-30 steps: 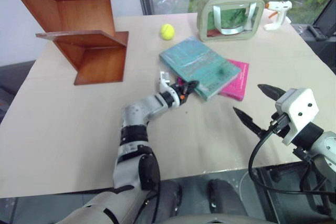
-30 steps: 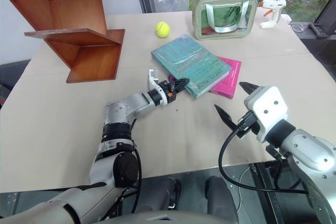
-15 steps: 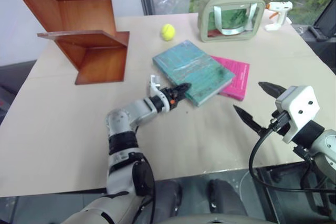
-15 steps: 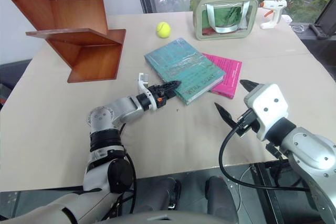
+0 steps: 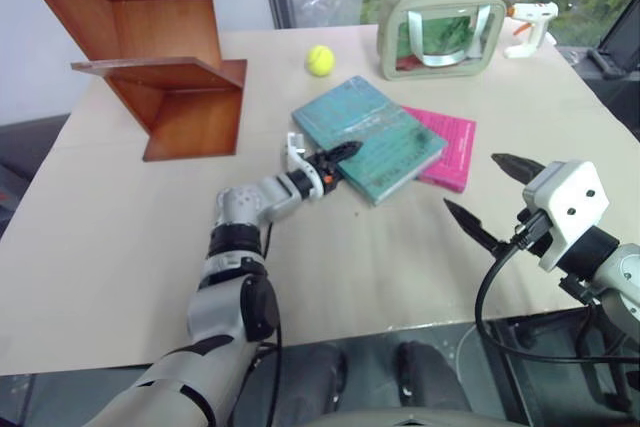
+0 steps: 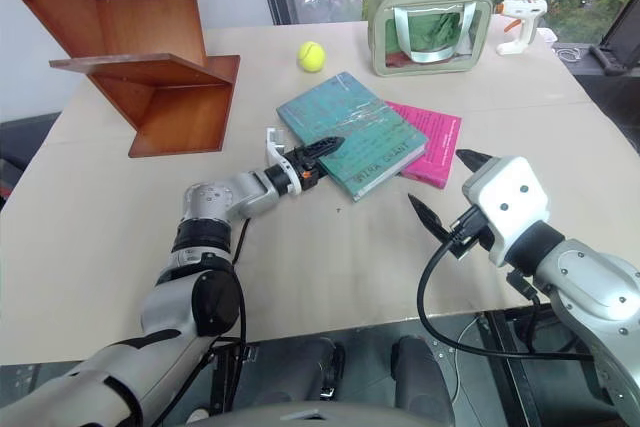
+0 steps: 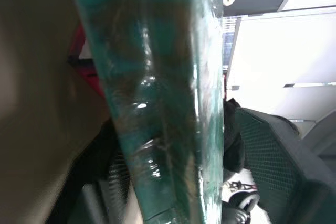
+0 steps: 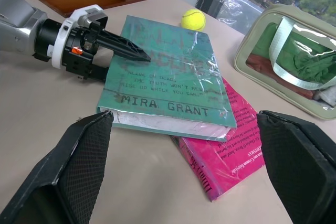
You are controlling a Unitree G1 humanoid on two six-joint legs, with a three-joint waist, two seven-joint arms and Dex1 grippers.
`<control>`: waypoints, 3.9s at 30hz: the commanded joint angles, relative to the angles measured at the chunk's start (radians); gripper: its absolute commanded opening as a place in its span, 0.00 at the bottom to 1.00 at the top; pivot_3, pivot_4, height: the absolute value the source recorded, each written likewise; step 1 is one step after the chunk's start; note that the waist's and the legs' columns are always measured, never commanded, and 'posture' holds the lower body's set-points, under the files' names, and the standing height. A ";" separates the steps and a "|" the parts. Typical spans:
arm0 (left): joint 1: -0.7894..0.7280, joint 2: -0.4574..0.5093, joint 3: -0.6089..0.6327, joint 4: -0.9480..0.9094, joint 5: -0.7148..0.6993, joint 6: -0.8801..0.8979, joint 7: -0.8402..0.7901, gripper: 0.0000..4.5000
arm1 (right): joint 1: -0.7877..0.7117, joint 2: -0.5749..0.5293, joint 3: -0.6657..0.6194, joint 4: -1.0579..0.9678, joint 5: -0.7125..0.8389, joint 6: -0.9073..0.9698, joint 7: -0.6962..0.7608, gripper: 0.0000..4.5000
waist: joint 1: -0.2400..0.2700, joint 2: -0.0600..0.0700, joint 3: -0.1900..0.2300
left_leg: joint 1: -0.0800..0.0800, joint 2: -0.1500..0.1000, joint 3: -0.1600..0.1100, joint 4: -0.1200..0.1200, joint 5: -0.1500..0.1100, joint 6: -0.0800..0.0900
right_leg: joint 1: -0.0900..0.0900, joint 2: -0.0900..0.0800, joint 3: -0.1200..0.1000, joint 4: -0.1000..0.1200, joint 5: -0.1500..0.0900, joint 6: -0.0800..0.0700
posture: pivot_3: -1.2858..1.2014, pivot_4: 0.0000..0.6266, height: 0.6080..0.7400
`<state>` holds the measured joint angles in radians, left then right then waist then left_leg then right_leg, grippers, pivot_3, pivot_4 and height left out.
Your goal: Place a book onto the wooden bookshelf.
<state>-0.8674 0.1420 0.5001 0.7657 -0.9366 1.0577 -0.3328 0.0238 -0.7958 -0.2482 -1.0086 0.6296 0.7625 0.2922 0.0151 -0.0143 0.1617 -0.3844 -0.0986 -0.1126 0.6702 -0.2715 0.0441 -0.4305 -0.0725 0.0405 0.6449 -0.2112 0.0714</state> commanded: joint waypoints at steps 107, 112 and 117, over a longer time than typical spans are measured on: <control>0.678 0.456 -0.372 -1.058 0.461 -0.584 -0.428 0.38 | 0.074 -0.038 -0.015 0.369 -0.052 -0.224 0.238 1.00 | -0.018 -0.007 0.005 | -0.011 0.003 0.008 0.012 -0.002 0.003 | -0.013 0.000 0.005 0.012 0.001 -0.002 | 0.52 0.24 1.00; 0.803 0.567 -0.265 -1.048 0.463 -0.631 -0.503 0.74 | 0.325 -0.021 -0.191 0.311 -0.064 -0.254 0.329 1.00 | -0.008 -0.005 0.005 | -0.012 0.002 0.009 0.012 -0.002 0.004 | -0.014 0.000 0.006 0.013 0.001 -0.002 | 0.52 0.24 1.00; 0.899 0.667 -0.156 -1.013 0.437 -0.663 -0.613 0.74 | 0.474 -0.009 -0.314 0.265 -0.070 -0.241 0.382 1.00 | -0.003 -0.002 0.004 | -0.002 0.005 0.009 0.010 -0.005 0.008 | -0.004 0.000 0.005 0.009 0.001 -0.002 | 0.52 0.24 1.00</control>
<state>0.0241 0.7887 0.3000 -0.2368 -0.4760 0.4273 -0.9095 0.4969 -0.8102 -0.5020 -0.6978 0.5564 0.5340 0.6586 0.0118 -0.0164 0.1658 -0.3810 -0.0932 -0.1036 0.6782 -0.2770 0.0520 -0.4278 -0.0726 0.0446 0.6503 -0.2108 0.0700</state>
